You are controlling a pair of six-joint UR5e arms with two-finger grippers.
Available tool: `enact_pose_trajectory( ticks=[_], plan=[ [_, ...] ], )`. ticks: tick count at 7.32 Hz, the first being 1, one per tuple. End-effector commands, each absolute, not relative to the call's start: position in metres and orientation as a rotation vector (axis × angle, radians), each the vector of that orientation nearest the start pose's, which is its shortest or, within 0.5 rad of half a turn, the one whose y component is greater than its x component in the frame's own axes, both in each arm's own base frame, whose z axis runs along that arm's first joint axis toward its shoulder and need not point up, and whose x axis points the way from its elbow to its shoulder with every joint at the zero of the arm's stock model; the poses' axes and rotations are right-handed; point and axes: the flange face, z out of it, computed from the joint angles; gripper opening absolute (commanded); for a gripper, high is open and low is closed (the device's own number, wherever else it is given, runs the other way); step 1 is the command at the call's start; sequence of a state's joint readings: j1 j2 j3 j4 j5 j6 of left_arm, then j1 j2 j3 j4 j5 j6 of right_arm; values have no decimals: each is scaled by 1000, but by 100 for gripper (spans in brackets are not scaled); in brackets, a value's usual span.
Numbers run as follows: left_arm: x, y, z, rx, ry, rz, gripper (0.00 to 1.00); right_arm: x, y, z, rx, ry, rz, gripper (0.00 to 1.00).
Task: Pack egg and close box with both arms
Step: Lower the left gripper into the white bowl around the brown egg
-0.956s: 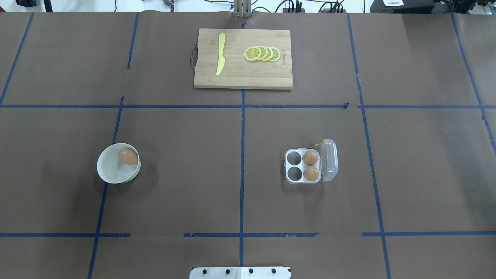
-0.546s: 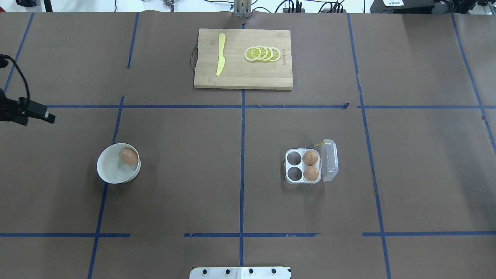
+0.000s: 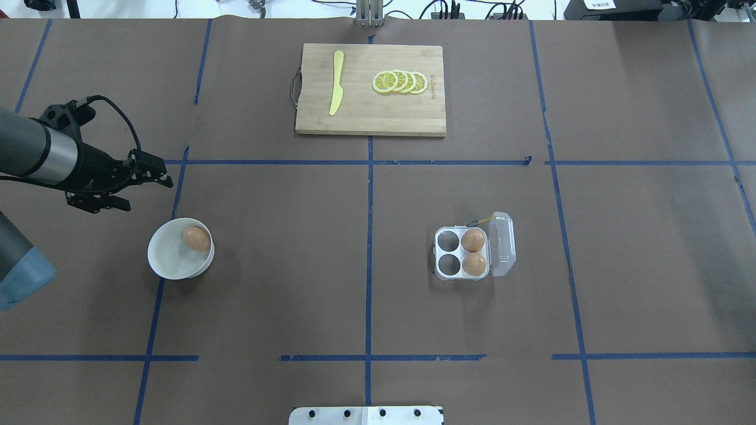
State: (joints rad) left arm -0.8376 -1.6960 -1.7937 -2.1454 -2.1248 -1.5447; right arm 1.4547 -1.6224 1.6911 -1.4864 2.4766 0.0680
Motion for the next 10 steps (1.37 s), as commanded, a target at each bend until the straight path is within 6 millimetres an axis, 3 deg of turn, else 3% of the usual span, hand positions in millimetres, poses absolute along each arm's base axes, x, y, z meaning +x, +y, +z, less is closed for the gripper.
enact_pose_trajectory(
  ticks=[1,3,4,6,8,10],
  plan=[
    [335,-444,418,-113,1020,-580,94,-1,-481,605,60,-915,-114,100],
    [362,-422,416,-167,965,-595,78,-1,-482,604,63,-913,-116,100],
    [367,-417,415,-182,944,-592,75,0,-482,604,64,-913,-116,100],
    [379,-409,419,-205,907,-580,75,-1,-481,605,58,-913,-114,100],
    [393,-413,402,-221,864,-586,75,-2,-480,606,56,-913,-116,100],
    [397,-411,403,-226,853,-583,74,-6,-479,608,49,-913,-121,100]
  ],
)
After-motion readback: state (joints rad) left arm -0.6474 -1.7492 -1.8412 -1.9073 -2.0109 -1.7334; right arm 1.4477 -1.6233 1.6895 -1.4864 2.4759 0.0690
